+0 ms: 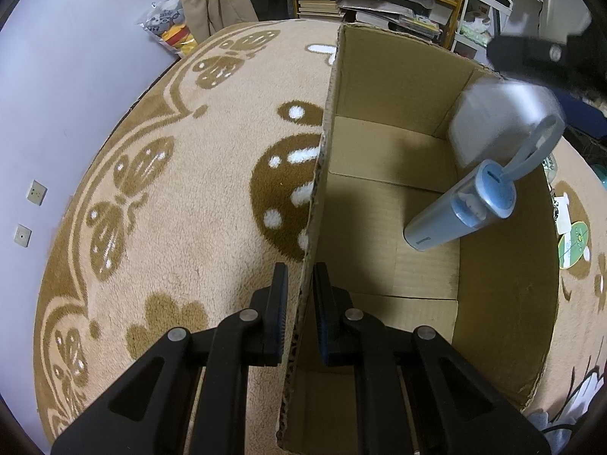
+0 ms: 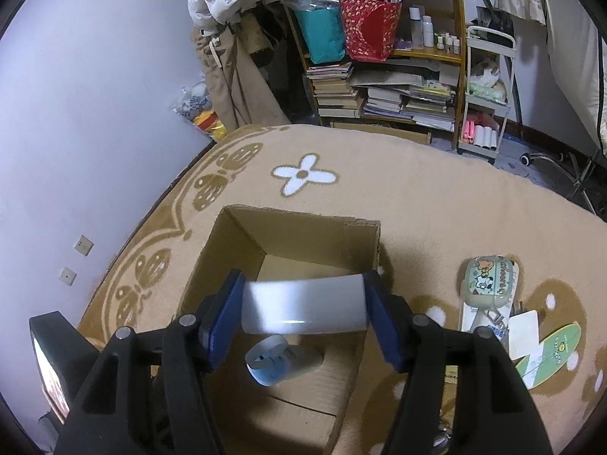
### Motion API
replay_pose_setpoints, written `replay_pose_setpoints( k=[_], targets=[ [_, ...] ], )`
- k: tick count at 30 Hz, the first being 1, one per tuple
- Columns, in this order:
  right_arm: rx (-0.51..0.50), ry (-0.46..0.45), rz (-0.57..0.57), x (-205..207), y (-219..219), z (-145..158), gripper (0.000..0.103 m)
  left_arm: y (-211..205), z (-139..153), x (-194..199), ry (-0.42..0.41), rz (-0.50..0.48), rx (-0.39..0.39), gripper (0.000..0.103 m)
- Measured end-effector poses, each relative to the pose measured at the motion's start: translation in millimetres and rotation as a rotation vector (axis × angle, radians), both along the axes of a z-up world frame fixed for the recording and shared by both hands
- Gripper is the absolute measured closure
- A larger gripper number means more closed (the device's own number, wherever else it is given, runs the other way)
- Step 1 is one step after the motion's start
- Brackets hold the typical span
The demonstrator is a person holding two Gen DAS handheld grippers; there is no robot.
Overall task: Organize rigid objects
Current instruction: 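Carry the white charger plug with the right tool into the box and release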
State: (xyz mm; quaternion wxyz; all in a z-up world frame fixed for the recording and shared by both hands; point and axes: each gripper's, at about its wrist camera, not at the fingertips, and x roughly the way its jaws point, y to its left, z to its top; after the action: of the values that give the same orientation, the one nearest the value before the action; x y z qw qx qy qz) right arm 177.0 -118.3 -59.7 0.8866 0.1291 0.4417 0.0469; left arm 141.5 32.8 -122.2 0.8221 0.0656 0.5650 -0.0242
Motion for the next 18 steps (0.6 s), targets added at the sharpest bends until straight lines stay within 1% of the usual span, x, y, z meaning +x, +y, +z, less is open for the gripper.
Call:
replay_pose_setpoints(
  k=[1,2,3,4,5,8,13,18],
  targets=[
    [0.010,-0.015,0.000,-1.5,-0.8,2.0,0.034,-0.2,-0.3,0.1,0.000,-0.001,0.003,0.091],
    [0.013,-0.028,0.002,-3.1,-1.4,4.6,0.034,-0.4,-0.6,0.2,0.001,-0.001,0.002,0.088],
    [0.014,-0.034,0.005,-3.9,-0.9,5.5,0.034,-0.8,-0.2,0.2,0.003,-0.006,-0.014,0.090],
    [0.016,-0.040,0.010,-4.6,-0.9,7.8,0.034,-0.9,-0.1,0.0,-0.002,0.001,0.006,0.090],
    [0.012,-0.041,0.012,-4.7,-0.7,10.2,0.031,-1.6,-0.4,0.0,-0.006,-0.001,0.020,0.090],
    [-0.023,-0.042,0.009,-6.6,0.4,15.0,0.021,-1.6,-0.5,0.4,-0.004,-0.002,0.018,0.090],
    [-0.060,-0.042,0.005,-13.3,-2.6,19.0,0.020,-0.9,-0.4,0.2,0.003,0.001,0.007,0.090],
    [-0.097,-0.031,-0.016,-28.8,-13.5,15.8,0.019,-2.1,-1.1,-0.2,-0.001,0.002,0.016,0.090]
  ],
)
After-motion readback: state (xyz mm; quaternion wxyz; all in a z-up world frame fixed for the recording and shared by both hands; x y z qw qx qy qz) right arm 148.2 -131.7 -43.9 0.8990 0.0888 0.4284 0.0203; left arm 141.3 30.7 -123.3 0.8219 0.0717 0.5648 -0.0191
